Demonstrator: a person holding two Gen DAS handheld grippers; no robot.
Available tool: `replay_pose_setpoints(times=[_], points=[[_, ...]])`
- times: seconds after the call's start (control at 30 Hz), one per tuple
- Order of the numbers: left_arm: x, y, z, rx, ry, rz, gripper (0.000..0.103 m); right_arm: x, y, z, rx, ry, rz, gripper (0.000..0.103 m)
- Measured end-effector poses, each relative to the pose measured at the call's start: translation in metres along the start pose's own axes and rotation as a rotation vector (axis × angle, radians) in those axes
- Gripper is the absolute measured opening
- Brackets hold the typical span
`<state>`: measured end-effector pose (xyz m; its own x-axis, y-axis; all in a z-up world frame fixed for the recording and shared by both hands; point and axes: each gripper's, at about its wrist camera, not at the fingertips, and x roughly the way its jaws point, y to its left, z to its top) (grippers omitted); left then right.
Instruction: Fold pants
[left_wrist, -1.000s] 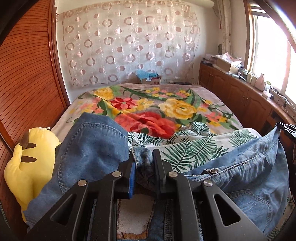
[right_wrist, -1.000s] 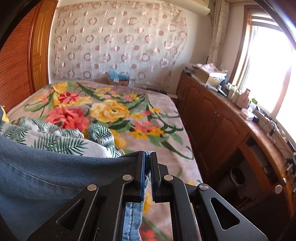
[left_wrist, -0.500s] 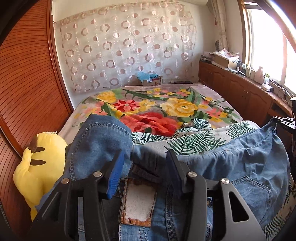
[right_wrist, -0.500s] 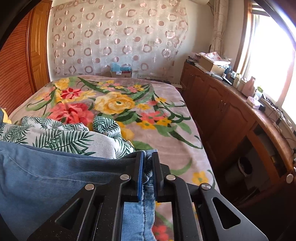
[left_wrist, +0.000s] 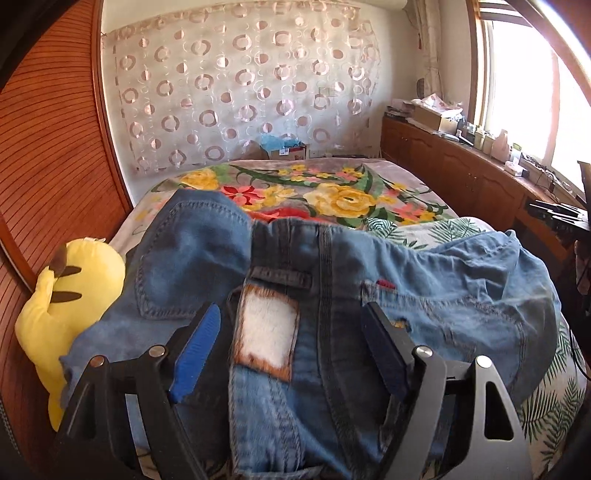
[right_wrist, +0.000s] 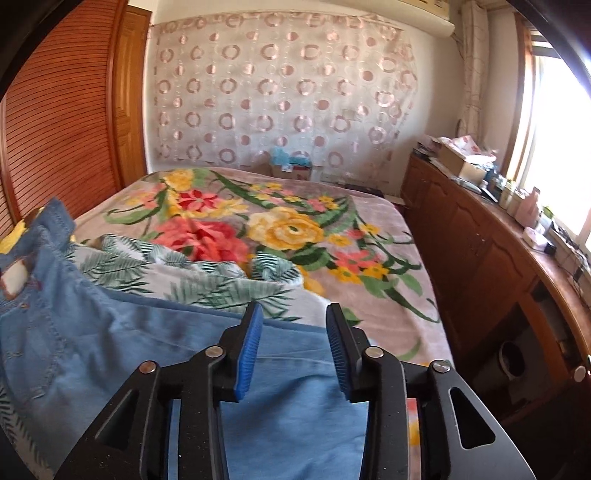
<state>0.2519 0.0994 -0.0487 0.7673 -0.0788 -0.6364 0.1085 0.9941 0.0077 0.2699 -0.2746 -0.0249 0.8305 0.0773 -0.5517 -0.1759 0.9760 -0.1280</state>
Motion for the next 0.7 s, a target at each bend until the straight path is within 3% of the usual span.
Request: replay_pose_setpoints(times=[0.17,0.33,0.43,0.47,0.5,0.57,0.6,0.7], points=[[-0.009,0.013,-0.021,-0.007,0.032,-0.003,0.064,-0.021,0.02,-0.016,-0.005,0.018,0.103,0.042],[-0.001,0.02,-0.037,-0.015,0.079,-0.025,0.04,-0.044,0.037,-0.031,-0.026,0.034,0.164,0.042],[0.011,0.018,-0.045,0.001,0.125,-0.032,0.04,-0.058,0.038,-0.038,-0.036,0.043,0.179,0.042],[0.013,0.016,-0.047,0.01,0.126,-0.031,0.04,-0.064,0.038,-0.04,-0.038,0.048,0.18,0.042],[0.014,0.015,-0.048,0.017,0.125,-0.031,0.034,-0.069,0.037,-0.041,-0.041,0.049,0.179,0.042],[0.009,0.015,-0.048,0.012,0.106,-0.022,0.011,-0.079,0.038,-0.043,-0.038,0.045,0.18,0.042],[0.004,0.015,-0.049,0.01,0.093,-0.028,0.006,-0.084,0.036,-0.045,-0.034,0.044,0.182,0.042],[-0.018,0.017,-0.05,0.013,0.044,-0.044,0.003,-0.098,0.039,-0.053,-0.03,0.043,0.176,0.042]])
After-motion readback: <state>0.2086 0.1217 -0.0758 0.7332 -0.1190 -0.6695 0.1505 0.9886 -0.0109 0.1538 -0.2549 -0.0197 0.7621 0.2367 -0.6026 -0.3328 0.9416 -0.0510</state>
